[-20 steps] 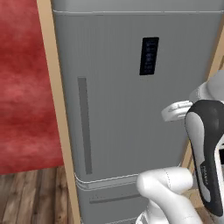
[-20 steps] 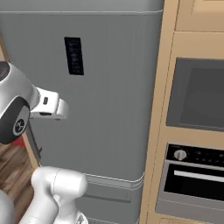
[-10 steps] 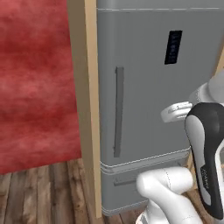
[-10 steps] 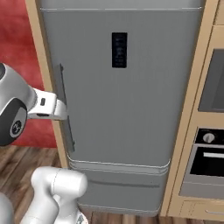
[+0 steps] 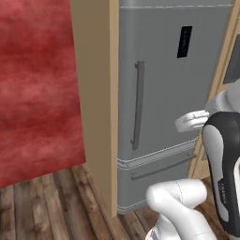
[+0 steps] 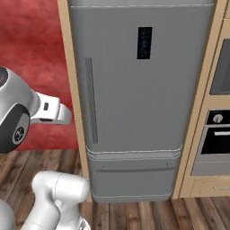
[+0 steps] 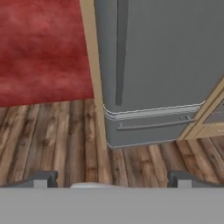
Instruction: Take the cupcake and cake from the fridge and place them on the empty tray on the dining counter.
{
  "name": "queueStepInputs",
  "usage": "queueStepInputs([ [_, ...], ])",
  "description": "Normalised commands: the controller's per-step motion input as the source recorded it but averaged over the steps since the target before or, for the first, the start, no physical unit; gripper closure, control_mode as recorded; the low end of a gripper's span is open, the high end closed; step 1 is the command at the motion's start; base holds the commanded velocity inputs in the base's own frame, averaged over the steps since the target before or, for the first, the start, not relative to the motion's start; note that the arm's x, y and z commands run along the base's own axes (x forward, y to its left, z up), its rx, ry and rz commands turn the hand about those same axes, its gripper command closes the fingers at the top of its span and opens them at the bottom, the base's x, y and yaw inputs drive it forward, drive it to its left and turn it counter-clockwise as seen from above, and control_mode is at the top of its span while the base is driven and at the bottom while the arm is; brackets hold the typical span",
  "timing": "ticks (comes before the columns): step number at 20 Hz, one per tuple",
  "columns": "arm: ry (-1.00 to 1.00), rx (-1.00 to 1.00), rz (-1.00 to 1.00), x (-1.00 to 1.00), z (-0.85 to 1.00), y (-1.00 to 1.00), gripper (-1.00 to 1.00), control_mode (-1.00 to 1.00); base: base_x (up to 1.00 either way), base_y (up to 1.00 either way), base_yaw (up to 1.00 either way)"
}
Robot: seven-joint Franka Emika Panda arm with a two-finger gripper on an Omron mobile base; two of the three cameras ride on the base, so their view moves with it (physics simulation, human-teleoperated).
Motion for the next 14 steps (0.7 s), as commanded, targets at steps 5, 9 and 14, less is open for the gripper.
queueStepInputs([
  [5,0.0,0.0,0.0,0.0,0.0,0.0,-1.0,1.0,0.13,0.36,-0.17],
  [9,0.0,0.0,0.0,0.0,0.0,0.0,-1.0,1.0,0.26,-0.11,-0.09],
  [14,0.0,0.0,0.0,0.0,0.0,0.0,-1.0,1.0,0.03,0.1,-0.07],
])
